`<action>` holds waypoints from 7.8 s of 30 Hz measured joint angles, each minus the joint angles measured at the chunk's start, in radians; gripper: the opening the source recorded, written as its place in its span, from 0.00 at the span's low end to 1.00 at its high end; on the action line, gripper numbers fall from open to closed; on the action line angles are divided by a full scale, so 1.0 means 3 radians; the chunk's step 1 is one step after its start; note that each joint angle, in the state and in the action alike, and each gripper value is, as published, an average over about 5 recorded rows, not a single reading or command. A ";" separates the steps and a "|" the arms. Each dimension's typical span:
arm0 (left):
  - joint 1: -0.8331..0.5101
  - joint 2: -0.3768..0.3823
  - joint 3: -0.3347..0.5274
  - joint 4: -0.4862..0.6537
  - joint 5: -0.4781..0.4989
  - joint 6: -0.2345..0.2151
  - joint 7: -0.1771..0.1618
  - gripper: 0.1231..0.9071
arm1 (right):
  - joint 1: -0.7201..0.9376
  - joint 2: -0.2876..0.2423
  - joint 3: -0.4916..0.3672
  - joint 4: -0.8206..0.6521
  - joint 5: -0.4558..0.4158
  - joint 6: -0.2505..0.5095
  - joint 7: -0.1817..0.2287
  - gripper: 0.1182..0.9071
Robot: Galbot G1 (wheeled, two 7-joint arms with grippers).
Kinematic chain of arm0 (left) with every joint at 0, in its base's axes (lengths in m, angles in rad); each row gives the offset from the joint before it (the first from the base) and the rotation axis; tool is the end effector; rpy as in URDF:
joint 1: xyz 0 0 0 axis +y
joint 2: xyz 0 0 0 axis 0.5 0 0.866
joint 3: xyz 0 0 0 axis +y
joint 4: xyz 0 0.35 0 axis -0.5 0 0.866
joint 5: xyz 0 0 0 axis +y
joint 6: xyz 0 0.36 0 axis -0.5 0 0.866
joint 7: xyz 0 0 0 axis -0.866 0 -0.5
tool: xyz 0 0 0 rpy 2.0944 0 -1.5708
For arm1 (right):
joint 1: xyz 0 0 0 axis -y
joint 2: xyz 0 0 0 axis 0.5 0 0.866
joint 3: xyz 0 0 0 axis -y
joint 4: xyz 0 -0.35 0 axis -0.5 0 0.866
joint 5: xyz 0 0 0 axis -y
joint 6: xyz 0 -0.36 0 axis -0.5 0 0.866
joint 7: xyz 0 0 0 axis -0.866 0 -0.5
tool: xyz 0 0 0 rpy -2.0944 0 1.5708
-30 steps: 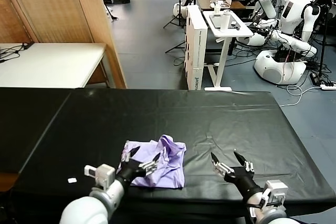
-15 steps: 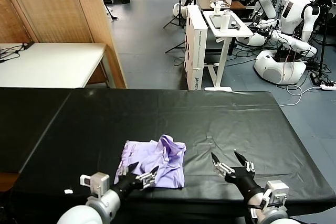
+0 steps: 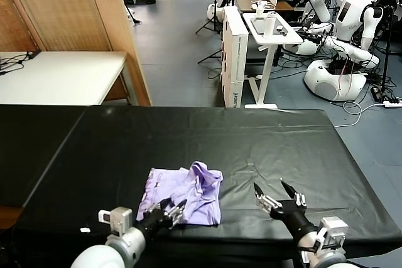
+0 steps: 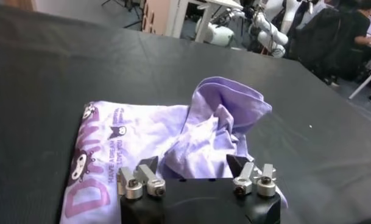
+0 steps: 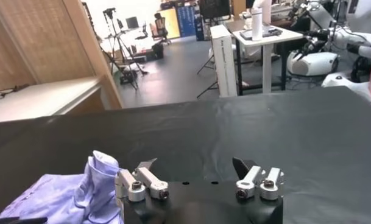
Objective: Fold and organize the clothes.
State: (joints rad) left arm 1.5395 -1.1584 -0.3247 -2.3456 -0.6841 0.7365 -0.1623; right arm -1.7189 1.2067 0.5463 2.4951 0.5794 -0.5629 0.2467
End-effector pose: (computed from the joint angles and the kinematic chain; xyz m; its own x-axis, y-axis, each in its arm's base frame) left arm 0.1701 -0.0072 -0.2164 -0.7130 0.4649 0.5248 0.3379 0.8837 -0.3238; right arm 0.1344 -0.0269 -0.1794 -0.9114 -0.1652 0.3768 -0.1035 0.9784 0.1787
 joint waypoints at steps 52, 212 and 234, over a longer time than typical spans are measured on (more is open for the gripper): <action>0.0097 -0.0082 -0.0519 0.0607 0.1090 -0.1131 0.0611 1.00 | 0.0141 -0.0002 -0.0028 -0.0109 0.0046 -0.0007 -0.0003 1.00; -0.0737 -0.0100 0.0370 0.0629 0.1436 -0.0593 0.0303 1.00 | 0.0053 0.0050 -0.0503 -0.0299 -0.1551 0.0584 -0.0698 1.00; 0.0073 0.0082 -0.0231 0.0386 0.2570 -0.0313 0.0464 1.00 | 0.0318 -0.0103 -0.1141 -0.0867 -0.2241 0.0689 -0.0640 1.00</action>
State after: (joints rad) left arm 1.5614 -1.1337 -0.3941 -2.2299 0.0870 0.6425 -0.0231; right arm -1.6236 1.1756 0.2041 2.2350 -0.0929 -0.3561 0.0546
